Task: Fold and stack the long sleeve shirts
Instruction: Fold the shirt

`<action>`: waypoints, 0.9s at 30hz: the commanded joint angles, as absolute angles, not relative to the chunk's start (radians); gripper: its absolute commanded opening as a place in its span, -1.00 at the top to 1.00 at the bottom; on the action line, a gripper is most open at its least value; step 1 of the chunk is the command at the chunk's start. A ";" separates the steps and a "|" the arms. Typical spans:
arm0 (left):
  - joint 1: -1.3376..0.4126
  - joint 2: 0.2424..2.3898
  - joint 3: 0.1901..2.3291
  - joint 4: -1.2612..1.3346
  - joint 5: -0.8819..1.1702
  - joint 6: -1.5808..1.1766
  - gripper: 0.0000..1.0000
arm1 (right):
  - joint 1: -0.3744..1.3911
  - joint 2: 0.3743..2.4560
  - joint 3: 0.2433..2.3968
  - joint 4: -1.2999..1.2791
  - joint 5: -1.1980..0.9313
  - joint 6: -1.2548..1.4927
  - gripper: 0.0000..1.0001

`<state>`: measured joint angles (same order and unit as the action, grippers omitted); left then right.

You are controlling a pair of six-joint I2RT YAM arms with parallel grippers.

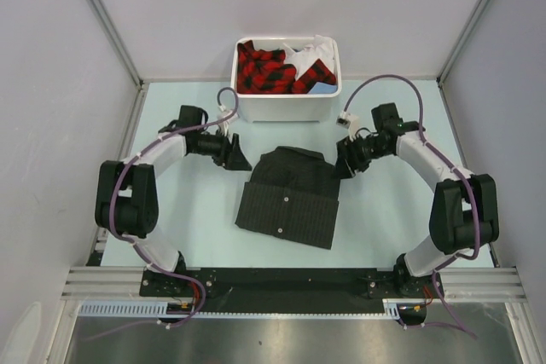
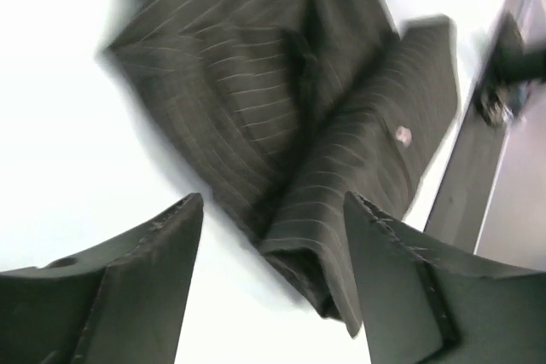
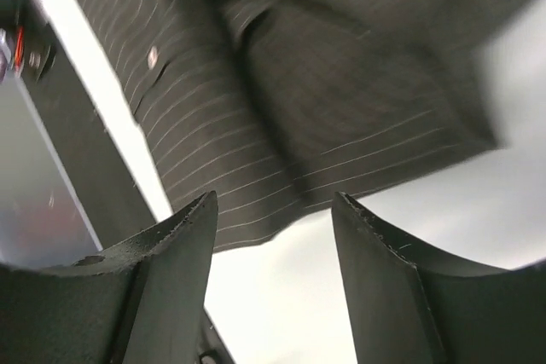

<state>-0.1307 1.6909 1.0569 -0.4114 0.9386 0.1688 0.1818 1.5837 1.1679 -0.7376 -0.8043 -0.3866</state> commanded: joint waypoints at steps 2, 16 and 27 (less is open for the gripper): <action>-0.143 1.673 1.203 -0.911 1.097 0.760 -0.52 | 0.251 1.536 1.083 -0.701 -0.853 -0.468 -0.24; -0.259 1.678 1.104 -0.753 0.951 0.811 -0.51 | 0.374 1.580 0.983 -0.611 -0.796 -0.499 -0.20; -0.265 1.690 1.081 -0.756 0.976 0.815 0.36 | 0.385 1.555 0.971 -0.641 -0.792 -0.506 0.53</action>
